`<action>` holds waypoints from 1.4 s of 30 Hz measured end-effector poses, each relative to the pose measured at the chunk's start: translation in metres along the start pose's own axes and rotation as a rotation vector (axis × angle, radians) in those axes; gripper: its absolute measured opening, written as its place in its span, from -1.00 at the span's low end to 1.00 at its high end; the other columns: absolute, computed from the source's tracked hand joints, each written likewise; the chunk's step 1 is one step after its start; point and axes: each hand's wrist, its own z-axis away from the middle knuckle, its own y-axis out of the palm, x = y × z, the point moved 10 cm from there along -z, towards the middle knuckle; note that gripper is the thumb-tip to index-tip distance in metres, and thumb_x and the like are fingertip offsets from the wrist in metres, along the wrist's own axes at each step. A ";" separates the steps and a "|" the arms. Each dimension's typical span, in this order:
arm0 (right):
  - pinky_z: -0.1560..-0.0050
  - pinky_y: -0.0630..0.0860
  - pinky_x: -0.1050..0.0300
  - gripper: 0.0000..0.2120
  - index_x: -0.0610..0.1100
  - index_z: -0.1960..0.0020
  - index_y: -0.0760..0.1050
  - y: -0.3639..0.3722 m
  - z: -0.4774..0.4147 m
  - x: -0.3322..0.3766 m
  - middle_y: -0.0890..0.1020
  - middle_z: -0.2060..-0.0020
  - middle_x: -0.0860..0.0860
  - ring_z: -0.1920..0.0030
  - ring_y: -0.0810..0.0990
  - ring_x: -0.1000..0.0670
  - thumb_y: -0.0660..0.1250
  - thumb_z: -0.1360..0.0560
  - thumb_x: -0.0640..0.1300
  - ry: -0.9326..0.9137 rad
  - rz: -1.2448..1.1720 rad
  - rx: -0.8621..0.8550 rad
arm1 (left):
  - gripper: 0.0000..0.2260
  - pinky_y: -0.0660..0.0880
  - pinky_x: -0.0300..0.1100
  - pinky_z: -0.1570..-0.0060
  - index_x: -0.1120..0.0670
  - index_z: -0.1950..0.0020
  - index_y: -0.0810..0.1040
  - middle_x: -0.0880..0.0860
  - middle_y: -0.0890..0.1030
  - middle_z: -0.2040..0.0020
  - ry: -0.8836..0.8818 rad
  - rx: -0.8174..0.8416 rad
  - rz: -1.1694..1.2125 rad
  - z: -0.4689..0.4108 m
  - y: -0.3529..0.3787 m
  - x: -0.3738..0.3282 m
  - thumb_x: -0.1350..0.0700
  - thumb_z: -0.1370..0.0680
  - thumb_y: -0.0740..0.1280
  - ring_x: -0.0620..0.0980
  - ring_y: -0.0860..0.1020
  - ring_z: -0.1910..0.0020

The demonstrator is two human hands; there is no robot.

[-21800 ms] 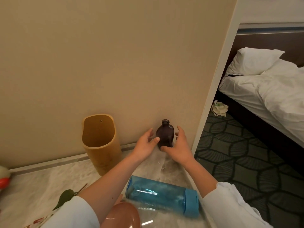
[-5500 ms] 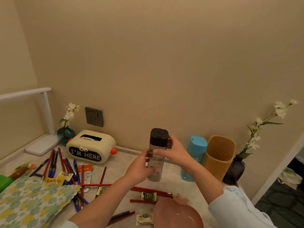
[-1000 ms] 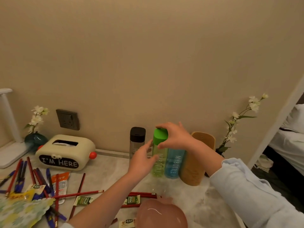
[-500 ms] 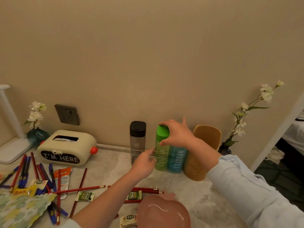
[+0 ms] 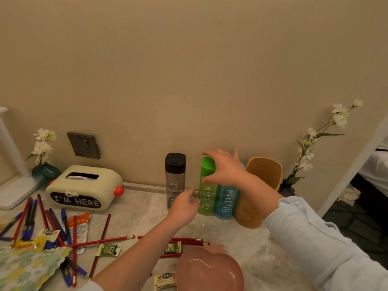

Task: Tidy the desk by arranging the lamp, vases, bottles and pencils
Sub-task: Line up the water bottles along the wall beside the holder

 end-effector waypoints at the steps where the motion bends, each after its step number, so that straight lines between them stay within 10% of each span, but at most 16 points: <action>1: -0.45 -0.20 -0.37 -0.16 0.11 -0.47 0.23 -0.003 -0.001 0.003 0.40 -0.37 -0.01 -0.42 0.29 -0.10 0.47 -0.27 0.21 -0.003 -0.009 -0.023 | -0.57 0.32 -0.10 -0.37 0.14 -0.47 0.33 0.04 0.45 -0.38 -0.033 -0.013 -0.019 0.001 -0.005 0.005 0.20 -0.59 0.23 0.02 0.39 -0.39; 6: -0.48 -0.17 -0.32 -0.26 0.12 -0.44 0.29 -0.008 -0.012 0.034 0.43 -0.37 0.03 -0.43 0.31 -0.04 0.42 -0.32 0.23 -0.063 -0.109 -0.087 | -0.79 0.48 -0.10 -0.04 0.10 -0.03 0.64 0.07 0.63 0.01 -0.237 0.003 -0.187 0.005 -0.038 0.036 0.06 -0.52 0.28 0.01 0.56 0.05; 10: -0.48 -0.20 -0.32 -0.26 0.10 -0.45 0.28 0.002 -0.023 0.062 0.41 -0.40 0.02 -0.44 0.30 -0.05 0.41 -0.34 0.23 -0.099 -0.106 -0.046 | -0.79 0.39 -0.21 0.30 0.03 0.31 0.50 0.00 0.51 0.31 -0.331 0.030 -0.318 0.005 -0.060 0.047 -0.01 -0.50 0.29 -0.06 0.46 0.31; 18: -0.44 -0.17 -0.37 -0.40 0.05 -0.38 0.37 0.020 -0.036 0.081 0.53 -0.26 -0.01 -0.32 0.43 -0.08 0.40 -0.39 0.13 -0.129 -0.038 -0.001 | -0.43 0.43 -0.15 -0.01 0.15 -0.49 0.19 0.14 0.43 -0.36 -0.346 -0.039 -0.285 -0.004 -0.078 0.060 0.04 -0.54 0.30 0.11 0.46 -0.26; 28: -0.44 -0.18 -0.37 -0.53 0.08 -0.27 0.49 0.010 -0.034 0.065 0.61 -0.13 0.08 -0.22 0.51 -0.03 0.41 -0.37 0.06 -0.101 -0.051 -0.024 | -0.59 0.52 -0.05 -0.07 0.03 -0.40 0.32 -0.02 0.50 -0.08 -0.158 -0.082 -0.046 -0.013 -0.054 0.037 0.18 -0.56 0.25 -0.01 0.49 -0.04; 42: -0.42 -0.08 -0.39 -0.48 0.08 -0.27 0.47 0.001 -0.018 0.044 0.59 -0.12 0.04 -0.23 0.48 -0.09 0.44 -0.32 0.05 -0.037 -0.039 -0.046 | -0.62 0.44 -0.10 -0.08 0.04 -0.36 0.35 0.06 0.52 -0.26 -0.087 -0.040 0.001 -0.013 -0.031 0.023 0.25 -0.56 0.22 0.00 0.47 -0.16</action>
